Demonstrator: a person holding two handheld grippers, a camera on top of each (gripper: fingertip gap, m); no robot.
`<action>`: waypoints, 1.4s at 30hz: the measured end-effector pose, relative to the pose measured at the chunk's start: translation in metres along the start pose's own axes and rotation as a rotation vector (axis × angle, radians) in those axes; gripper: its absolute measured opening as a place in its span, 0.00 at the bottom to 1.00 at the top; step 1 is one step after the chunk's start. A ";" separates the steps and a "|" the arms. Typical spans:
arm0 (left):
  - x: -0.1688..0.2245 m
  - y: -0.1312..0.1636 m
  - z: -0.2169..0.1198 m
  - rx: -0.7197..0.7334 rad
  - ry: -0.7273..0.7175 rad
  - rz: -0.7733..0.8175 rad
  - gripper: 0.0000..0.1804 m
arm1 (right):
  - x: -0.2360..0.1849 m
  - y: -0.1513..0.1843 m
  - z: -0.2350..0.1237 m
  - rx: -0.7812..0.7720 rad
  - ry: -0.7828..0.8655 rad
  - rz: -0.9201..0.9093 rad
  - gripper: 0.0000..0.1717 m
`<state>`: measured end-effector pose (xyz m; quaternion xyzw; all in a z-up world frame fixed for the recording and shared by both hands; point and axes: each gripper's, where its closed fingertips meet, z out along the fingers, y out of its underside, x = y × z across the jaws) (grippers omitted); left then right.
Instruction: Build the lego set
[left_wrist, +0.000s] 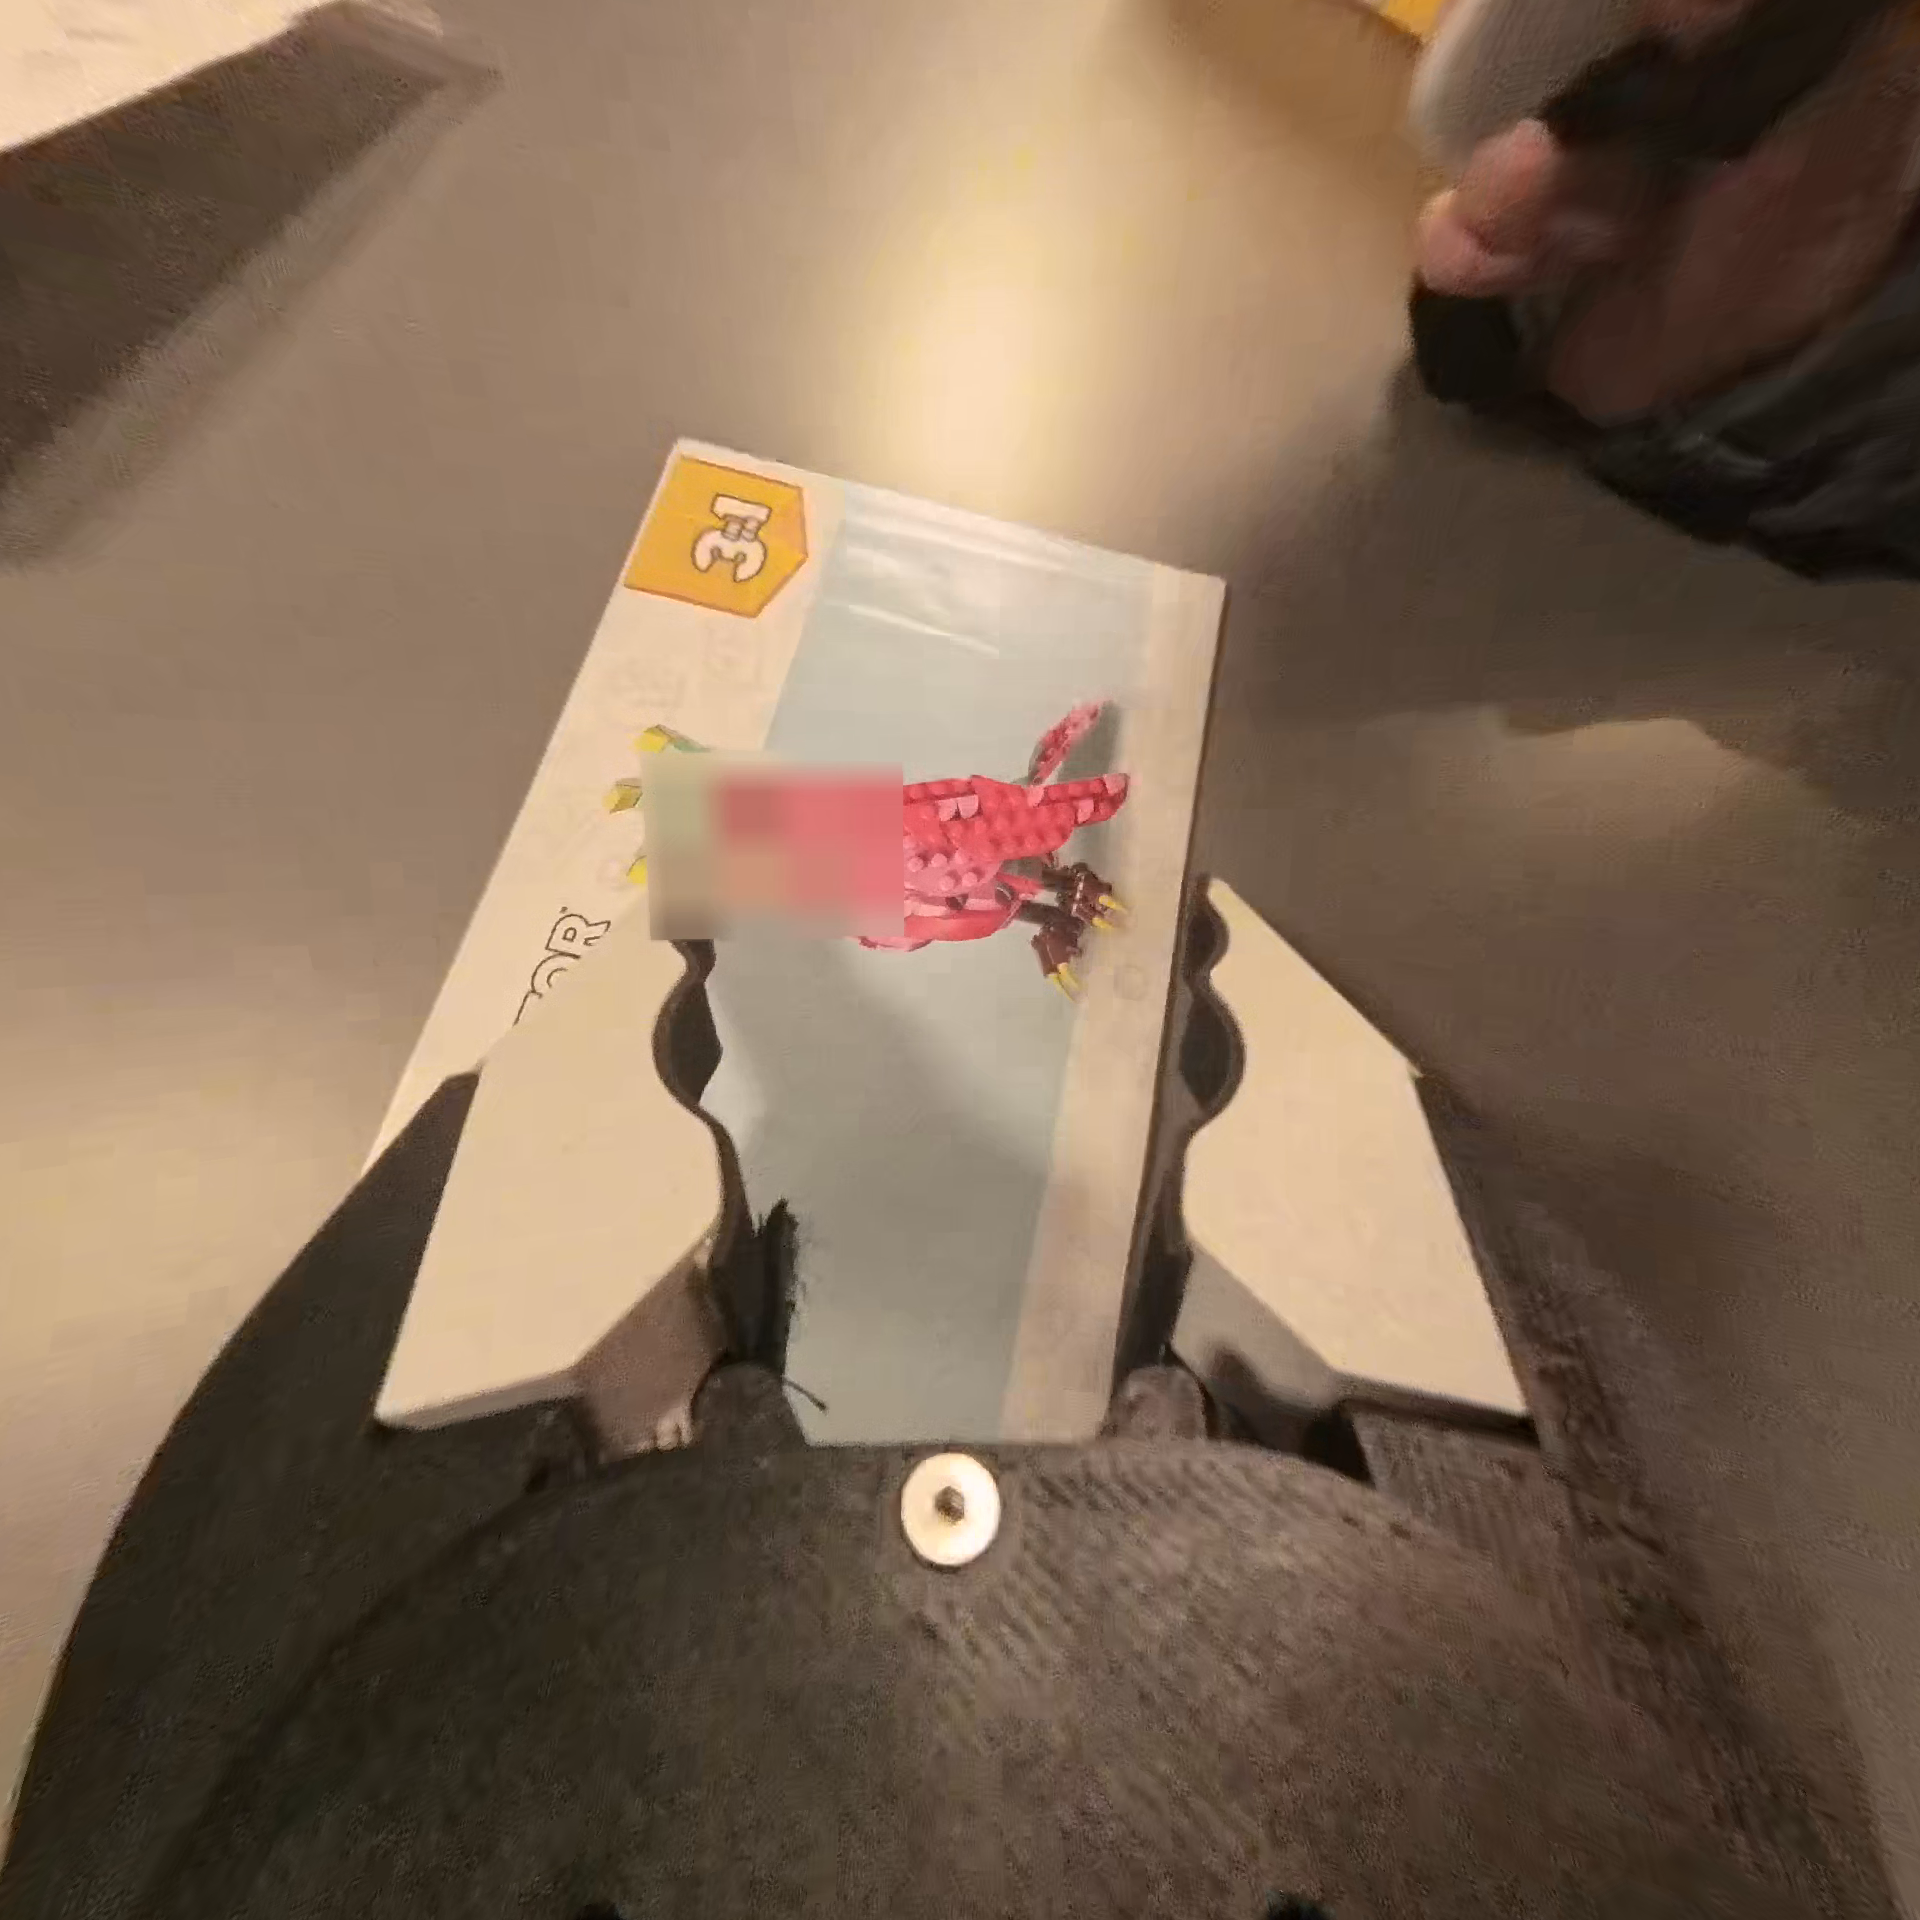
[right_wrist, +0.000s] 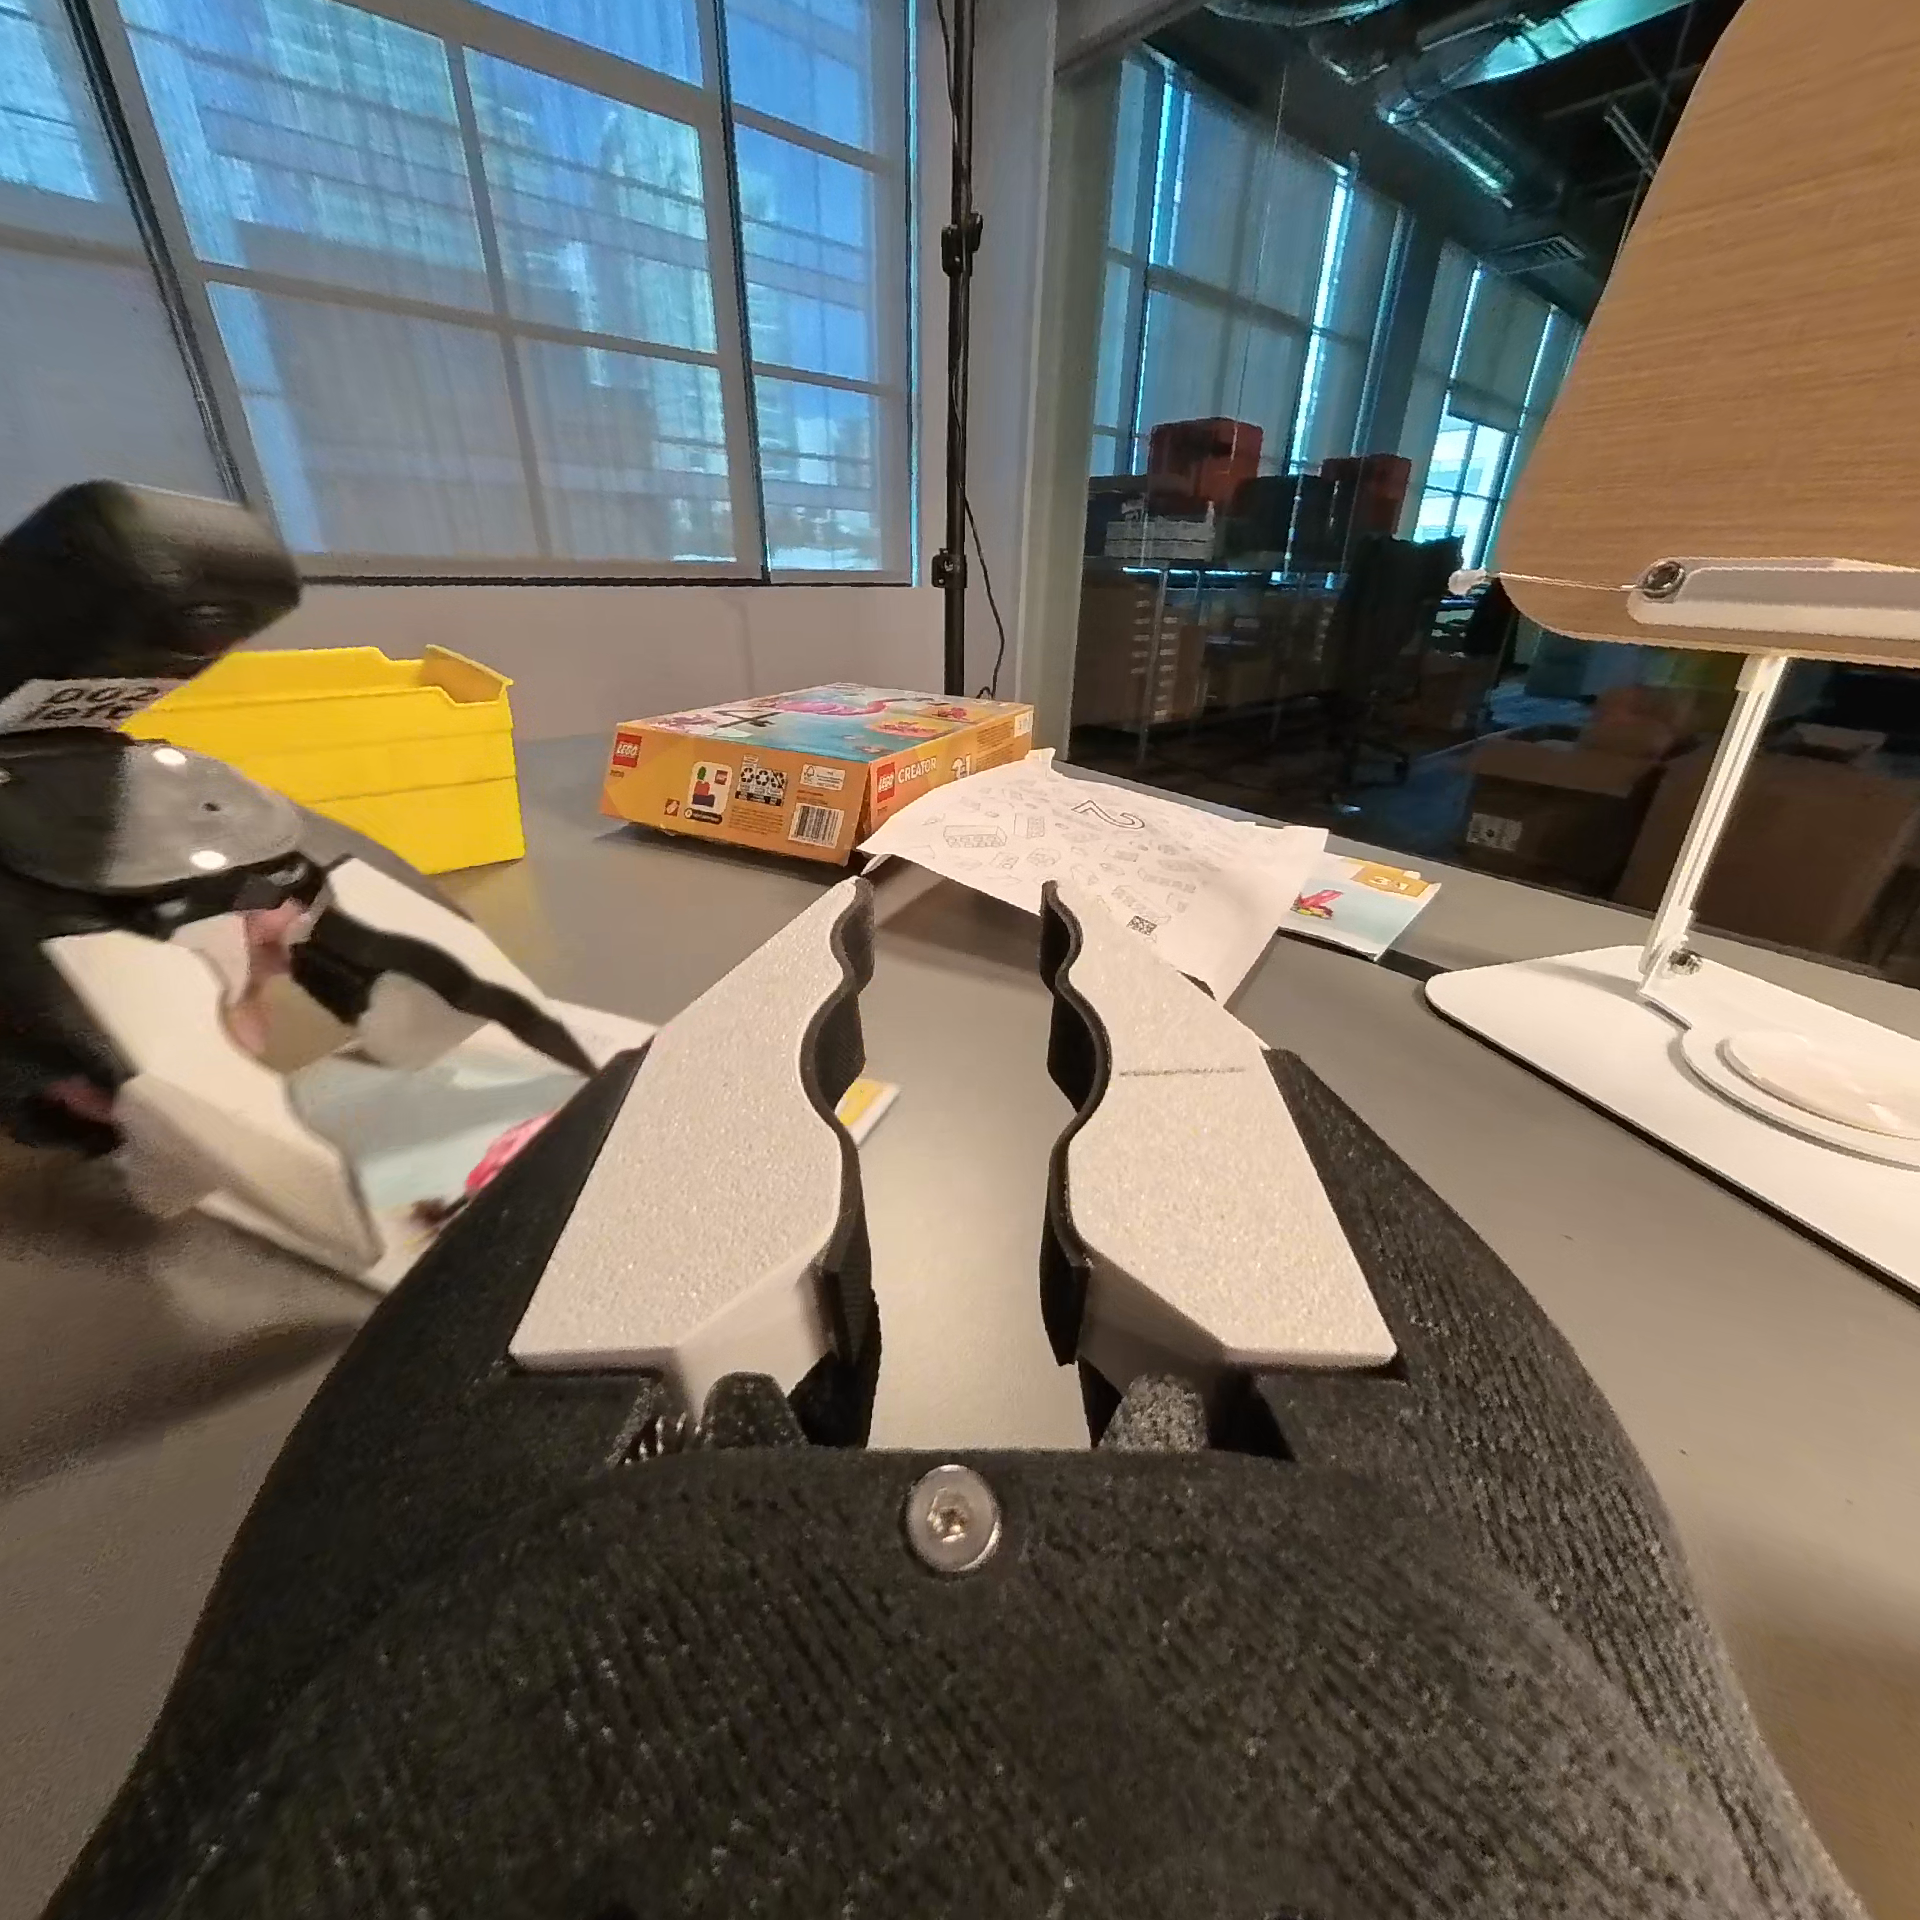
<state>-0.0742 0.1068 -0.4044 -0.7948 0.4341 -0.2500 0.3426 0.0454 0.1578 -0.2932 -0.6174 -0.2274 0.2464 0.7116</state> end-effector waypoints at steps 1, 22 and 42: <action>0.013 0.001 0.001 -0.004 0.026 0.024 0.50 | 0.000 0.000 0.000 0.001 0.000 0.002 0.18; 0.132 -0.004 0.016 -0.035 0.062 0.538 0.24 | 0.003 0.000 0.000 0.004 0.002 0.024 0.18; 0.143 0.002 0.024 -0.035 0.296 0.295 0.01 | 0.003 0.000 0.000 0.002 -0.002 0.042 0.18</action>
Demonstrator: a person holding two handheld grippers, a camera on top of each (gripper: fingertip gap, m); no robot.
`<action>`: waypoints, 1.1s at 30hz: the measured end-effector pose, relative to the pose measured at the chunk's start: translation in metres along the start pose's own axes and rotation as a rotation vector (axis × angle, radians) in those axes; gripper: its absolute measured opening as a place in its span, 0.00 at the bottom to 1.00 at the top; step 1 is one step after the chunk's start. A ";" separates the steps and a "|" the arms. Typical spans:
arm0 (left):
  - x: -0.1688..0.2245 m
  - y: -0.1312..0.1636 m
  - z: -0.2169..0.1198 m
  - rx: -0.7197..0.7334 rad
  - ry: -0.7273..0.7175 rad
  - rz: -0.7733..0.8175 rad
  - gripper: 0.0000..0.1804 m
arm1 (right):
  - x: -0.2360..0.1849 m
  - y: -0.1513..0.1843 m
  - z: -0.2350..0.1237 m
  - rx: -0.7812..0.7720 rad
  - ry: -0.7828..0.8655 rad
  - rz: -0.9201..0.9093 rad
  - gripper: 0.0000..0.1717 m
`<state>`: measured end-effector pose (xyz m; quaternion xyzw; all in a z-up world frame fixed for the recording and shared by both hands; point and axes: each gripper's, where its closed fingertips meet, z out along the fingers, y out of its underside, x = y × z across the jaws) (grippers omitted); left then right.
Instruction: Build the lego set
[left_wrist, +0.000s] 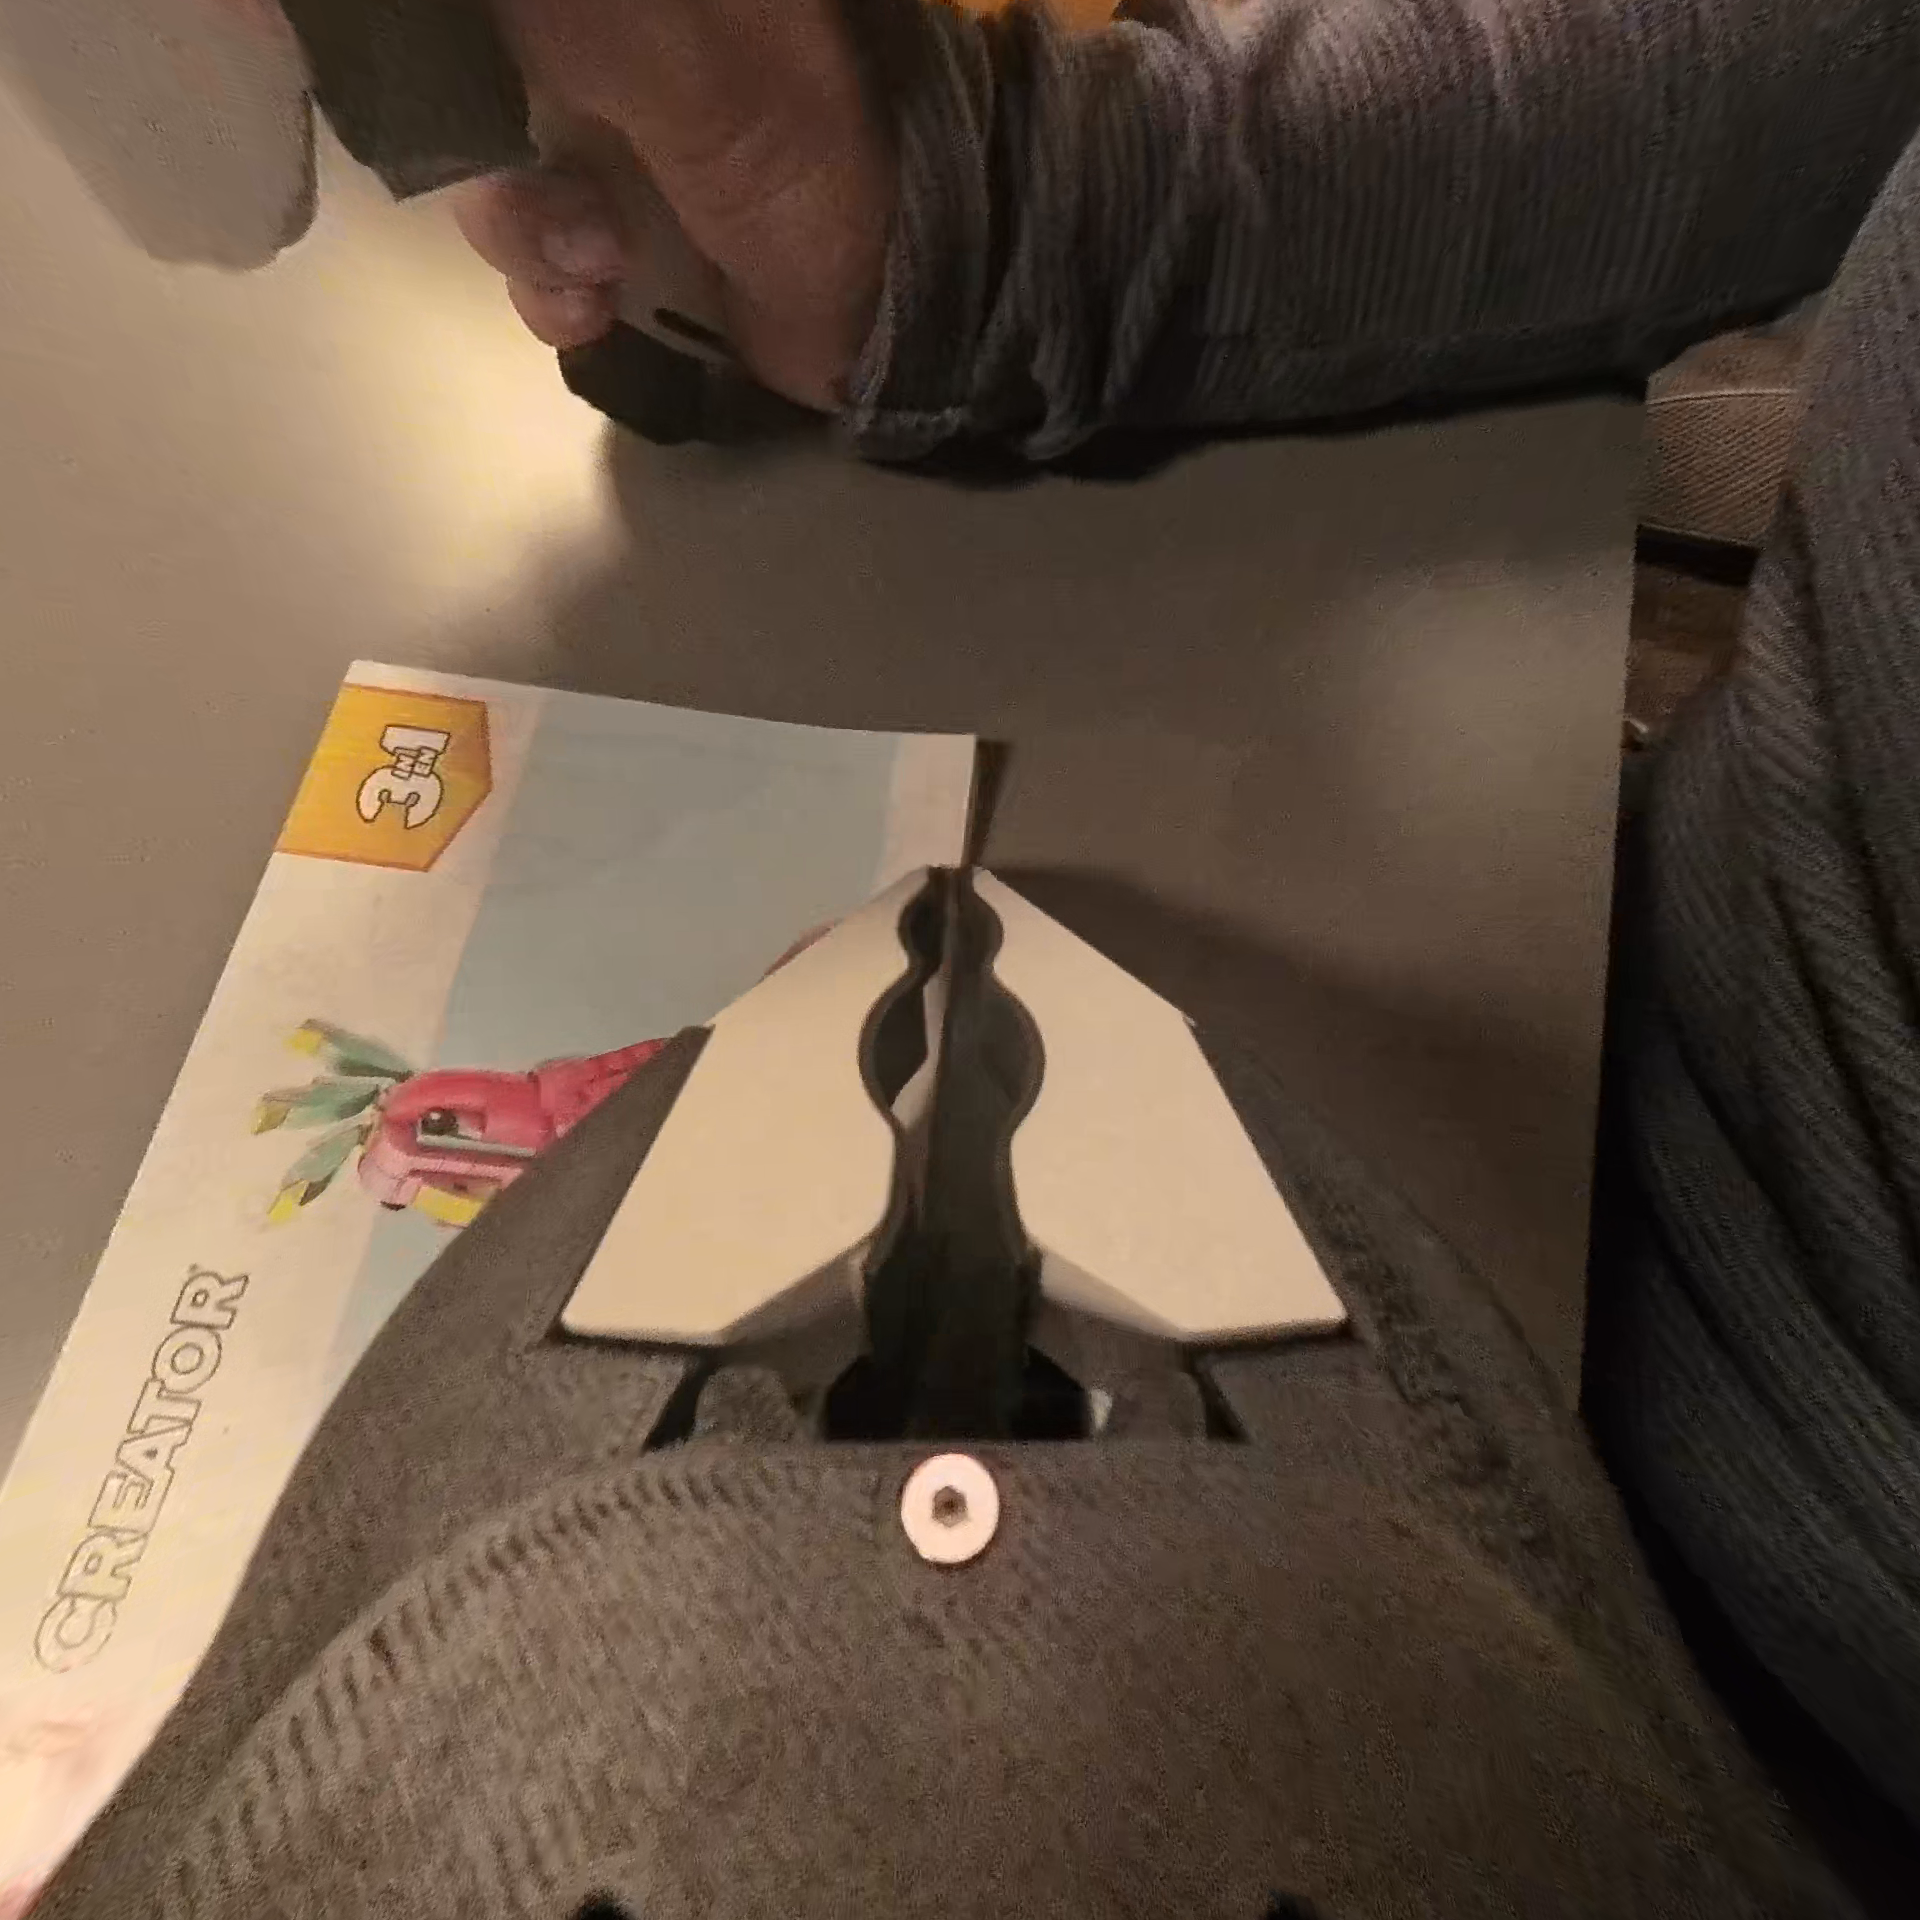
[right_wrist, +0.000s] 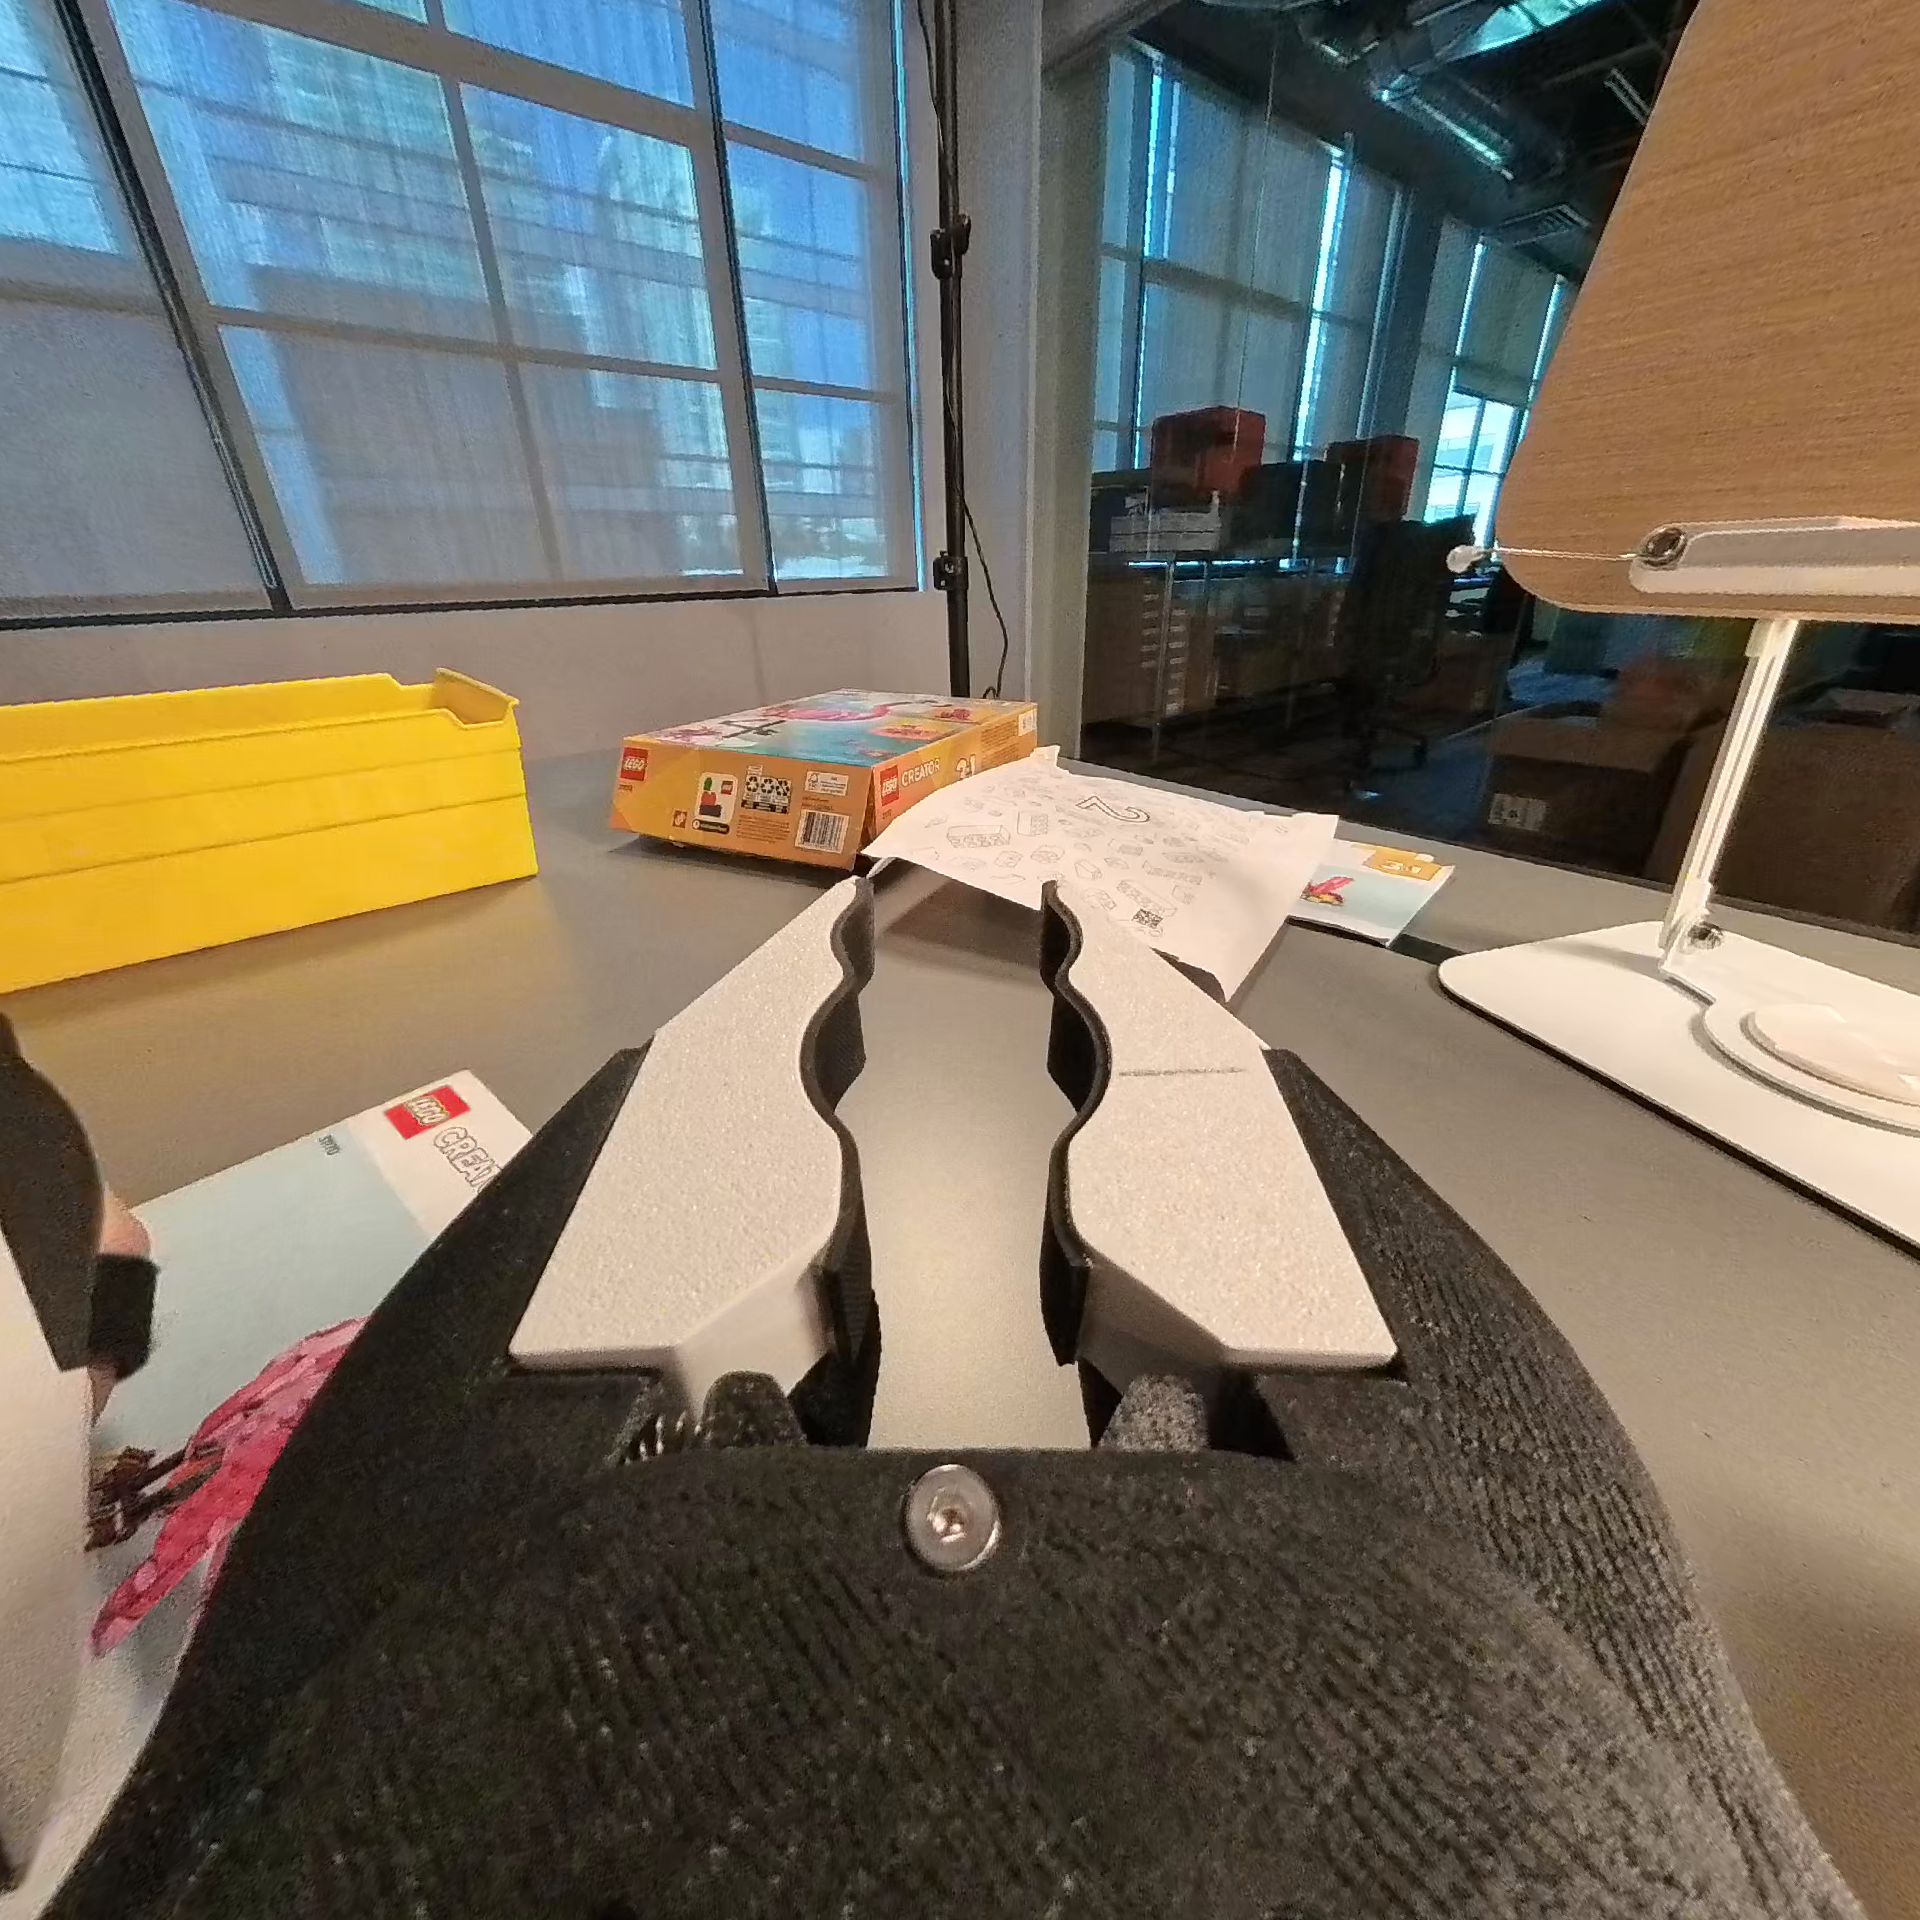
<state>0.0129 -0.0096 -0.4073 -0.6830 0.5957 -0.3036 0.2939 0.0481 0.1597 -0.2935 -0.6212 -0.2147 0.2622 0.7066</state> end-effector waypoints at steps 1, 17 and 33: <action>0.000 0.000 0.000 0.000 0.005 -0.009 0.00 | 0.000 0.000 0.000 0.000 0.000 0.001 0.18; -0.047 -0.040 -0.092 0.535 -0.235 -0.334 0.00 | -0.009 0.000 0.000 -0.032 -0.037 -0.002 0.14; -0.044 -0.027 -0.158 0.810 -0.278 -0.465 0.00 | -0.122 0.063 -0.023 -0.388 -0.692 -0.310 0.00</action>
